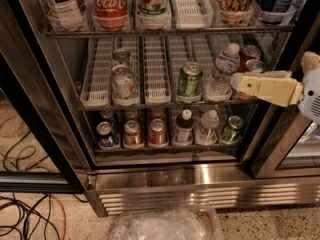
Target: Pick orange can from top shelf of fridge
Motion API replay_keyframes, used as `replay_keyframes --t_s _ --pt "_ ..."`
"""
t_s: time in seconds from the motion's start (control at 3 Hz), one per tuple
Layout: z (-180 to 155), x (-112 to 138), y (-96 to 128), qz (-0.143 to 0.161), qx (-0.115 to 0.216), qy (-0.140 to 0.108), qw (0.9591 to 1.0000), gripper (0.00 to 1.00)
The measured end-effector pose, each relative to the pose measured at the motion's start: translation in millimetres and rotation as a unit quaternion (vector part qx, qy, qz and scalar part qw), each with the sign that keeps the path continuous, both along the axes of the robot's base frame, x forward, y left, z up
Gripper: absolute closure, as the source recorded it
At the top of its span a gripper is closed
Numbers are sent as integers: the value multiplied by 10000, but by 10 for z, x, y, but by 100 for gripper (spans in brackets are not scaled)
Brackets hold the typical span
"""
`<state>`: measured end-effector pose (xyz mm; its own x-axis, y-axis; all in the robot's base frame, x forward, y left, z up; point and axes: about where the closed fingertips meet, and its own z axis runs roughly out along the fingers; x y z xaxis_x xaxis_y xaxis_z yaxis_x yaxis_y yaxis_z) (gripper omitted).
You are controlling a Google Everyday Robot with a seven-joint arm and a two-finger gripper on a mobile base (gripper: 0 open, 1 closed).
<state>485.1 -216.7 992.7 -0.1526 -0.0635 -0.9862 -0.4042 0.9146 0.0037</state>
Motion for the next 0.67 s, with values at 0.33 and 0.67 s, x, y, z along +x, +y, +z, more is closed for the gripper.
replay_keyframes --t_s 0.33,0.67 --pt "60 -92 -88 -46 -74 -418 9991 0" --pt "120 -268 -74 43 -122 -889 9960 0"
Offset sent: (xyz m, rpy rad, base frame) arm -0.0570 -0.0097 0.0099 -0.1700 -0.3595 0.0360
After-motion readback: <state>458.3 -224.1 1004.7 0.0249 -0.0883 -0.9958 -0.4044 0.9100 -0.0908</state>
